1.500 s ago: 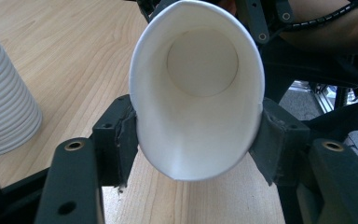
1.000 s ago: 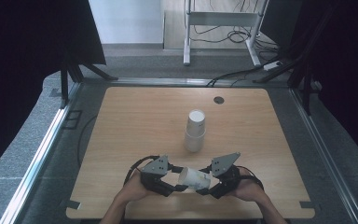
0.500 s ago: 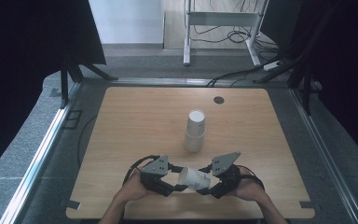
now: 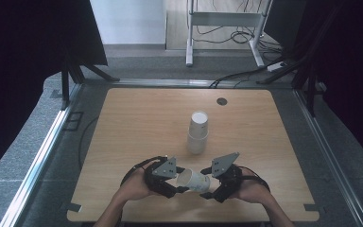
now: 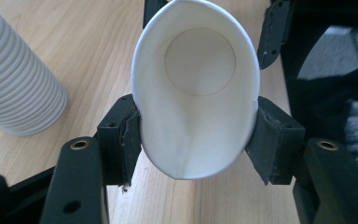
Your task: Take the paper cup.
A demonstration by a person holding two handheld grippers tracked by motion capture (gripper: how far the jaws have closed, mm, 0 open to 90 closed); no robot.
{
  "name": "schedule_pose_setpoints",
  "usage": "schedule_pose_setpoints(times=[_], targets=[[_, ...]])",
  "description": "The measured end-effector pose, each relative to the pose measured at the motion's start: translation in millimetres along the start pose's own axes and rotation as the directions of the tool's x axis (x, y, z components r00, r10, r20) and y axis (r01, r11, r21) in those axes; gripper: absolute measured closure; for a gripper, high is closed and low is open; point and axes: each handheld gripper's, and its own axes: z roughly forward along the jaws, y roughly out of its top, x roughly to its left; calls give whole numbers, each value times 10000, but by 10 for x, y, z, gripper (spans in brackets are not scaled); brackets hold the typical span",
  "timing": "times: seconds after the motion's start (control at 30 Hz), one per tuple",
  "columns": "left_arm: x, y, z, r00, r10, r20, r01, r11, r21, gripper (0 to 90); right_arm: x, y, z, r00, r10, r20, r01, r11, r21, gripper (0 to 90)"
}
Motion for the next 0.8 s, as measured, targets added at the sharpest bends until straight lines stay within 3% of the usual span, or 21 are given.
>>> schedule_pose_setpoints(times=[0.13, 0.33, 0.53, 0.7, 0.8], targets=[[-8, 97, 25, 9993, 338, -148, -324, 9958, 862, 397, -4, 57, 53, 9999, -3, 141, -5, 9981, 609, 217], [-45, 248, 77, 9956, 909, -221, -852, 9787, 1867, 396, -12, 135, 152, 9996, -105, 260, 67, 9898, 1421, 235], [-58, 359, 100, 9908, 1343, -189, -1262, 9640, 2343, 395, -3, 195, 193, 9992, -298, 262, 248, 9841, 1759, 291], [-59, 405, 113, 9898, 1423, -53, -1369, 9612, 2393, 389, -8, 214, 190, 9987, -421, 303, 355, 9808, 1918, 336], [-67, 418, 125, 9922, 1249, 19, -1218, 9642, 2357, 381, -5, 215, 189, 9984, -458, 320, 387, 9799, 1957, 369]])
